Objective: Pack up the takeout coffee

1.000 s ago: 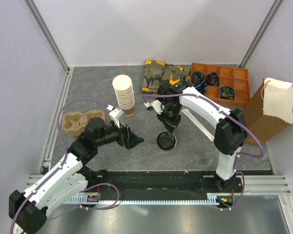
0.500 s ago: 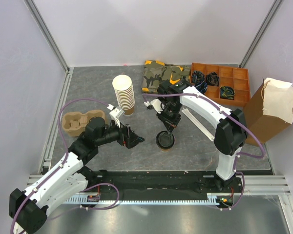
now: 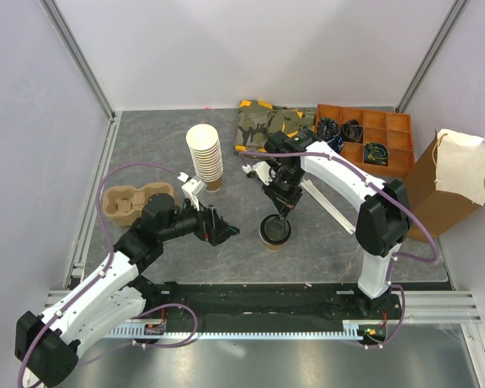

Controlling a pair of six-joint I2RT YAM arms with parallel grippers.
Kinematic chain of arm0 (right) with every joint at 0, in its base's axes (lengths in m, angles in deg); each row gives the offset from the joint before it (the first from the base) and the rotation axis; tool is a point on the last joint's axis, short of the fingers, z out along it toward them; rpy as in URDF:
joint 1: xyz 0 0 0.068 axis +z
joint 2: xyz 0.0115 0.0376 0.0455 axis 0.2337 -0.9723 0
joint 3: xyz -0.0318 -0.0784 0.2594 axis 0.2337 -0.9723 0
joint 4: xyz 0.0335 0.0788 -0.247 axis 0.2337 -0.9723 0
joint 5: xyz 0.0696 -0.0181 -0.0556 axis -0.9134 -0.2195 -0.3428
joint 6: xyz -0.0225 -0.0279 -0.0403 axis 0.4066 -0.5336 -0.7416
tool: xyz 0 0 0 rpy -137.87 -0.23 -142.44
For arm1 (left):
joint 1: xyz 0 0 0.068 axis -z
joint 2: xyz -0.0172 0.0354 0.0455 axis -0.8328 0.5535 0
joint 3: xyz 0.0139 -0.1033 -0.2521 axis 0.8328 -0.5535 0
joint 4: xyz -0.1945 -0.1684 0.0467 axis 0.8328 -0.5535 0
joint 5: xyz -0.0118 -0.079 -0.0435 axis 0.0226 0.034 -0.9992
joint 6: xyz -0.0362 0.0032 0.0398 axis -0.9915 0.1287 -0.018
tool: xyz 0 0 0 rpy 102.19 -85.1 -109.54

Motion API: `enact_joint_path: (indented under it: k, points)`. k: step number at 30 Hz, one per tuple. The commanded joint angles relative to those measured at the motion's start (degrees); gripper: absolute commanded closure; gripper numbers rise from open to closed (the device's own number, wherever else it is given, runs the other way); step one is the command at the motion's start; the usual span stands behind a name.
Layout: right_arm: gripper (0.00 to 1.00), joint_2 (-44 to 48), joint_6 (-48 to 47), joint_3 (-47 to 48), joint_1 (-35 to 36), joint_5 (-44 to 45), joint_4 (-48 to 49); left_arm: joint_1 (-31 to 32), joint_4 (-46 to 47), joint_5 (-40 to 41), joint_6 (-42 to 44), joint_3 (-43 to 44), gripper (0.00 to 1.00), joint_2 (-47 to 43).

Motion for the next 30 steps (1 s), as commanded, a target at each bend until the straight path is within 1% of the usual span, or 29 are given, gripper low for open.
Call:
enact_joint_path:
  k: [1,4,9,20,21,23,26,29,30]
  points:
    - [1.0,0.3,0.5,0.7,0.1,-1.4,-5.9,-0.3,3.1,-0.5,-0.8,0.6,0.01,0.4]
    - [0.99,-0.2,0.2,0.3,0.1,-1.5,-6.0,-0.3,3.1,-0.6,-1.2,0.3,0.01,0.3]
    - [0.93,-0.9,0.1,0.3,0.1,-1.5,-5.9,-0.3,3.1,-0.3,-1.5,0.3,0.01,0.4]
    - [0.85,-1.9,0.5,0.6,0.0,-2.1,-6.0,-0.2,3.1,-0.6,-1.5,0.2,0.02,0.5]
    - [0.8,-1.9,0.5,0.8,0.0,-2.1,-5.9,-0.2,3.1,-0.6,-1.5,0.2,0.01,0.4]
    - [0.76,-1.9,0.6,0.9,0.0,-2.0,-5.9,-0.3,3.1,-0.6,-1.4,0.1,0.01,0.4]
    - [0.63,-1.8,0.8,1.9,0.0,-1.8,-6.0,-0.3,3.1,-0.7,-1.5,0.1,0.02,0.2]
    - [0.59,-1.8,1.0,3.0,0.1,-1.8,-5.9,-0.3,3.1,-0.9,-1.7,0.1,0.01,0.1]
    - [0.56,-1.8,1.1,3.2,0.0,-1.8,-5.9,-0.3,3.1,-1.0,-1.6,0.0,0.02,-0.1]
